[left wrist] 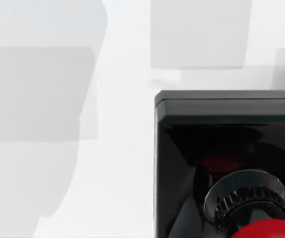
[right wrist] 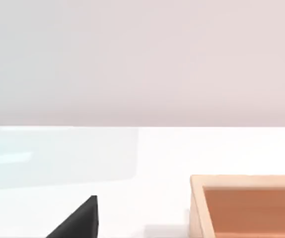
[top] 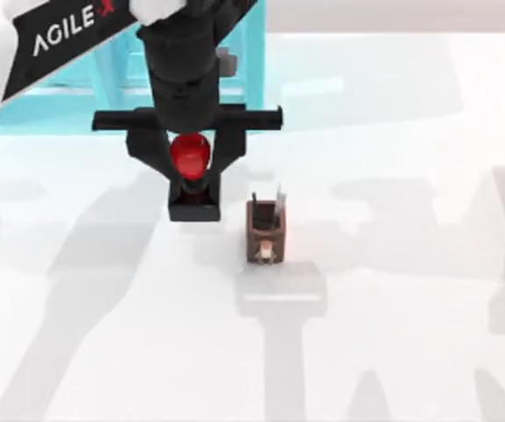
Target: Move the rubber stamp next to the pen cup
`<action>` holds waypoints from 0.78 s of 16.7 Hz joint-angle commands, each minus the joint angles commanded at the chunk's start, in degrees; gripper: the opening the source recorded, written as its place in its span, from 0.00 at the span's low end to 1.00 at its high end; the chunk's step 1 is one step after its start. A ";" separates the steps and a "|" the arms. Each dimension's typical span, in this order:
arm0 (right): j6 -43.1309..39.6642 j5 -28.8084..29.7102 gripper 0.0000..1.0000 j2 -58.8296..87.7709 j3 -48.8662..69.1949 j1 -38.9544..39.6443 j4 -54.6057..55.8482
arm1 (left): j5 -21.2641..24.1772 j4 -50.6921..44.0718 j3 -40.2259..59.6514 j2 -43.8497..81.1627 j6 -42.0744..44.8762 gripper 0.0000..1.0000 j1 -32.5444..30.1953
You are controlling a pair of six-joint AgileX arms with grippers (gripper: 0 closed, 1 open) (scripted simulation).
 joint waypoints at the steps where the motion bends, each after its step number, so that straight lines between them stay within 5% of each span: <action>1: 0.00 0.00 1.00 0.00 0.00 0.00 0.00 | -0.04 0.66 -0.56 -0.03 -0.05 0.00 -0.02; 5: 0.00 0.00 1.00 0.00 0.00 0.00 0.00 | -0.06 0.99 -0.86 -0.05 -0.05 0.00 -0.04; 13: 0.00 0.00 1.00 0.00 0.00 0.00 0.00 | -0.06 0.99 -0.86 -0.05 -0.05 0.60 -0.04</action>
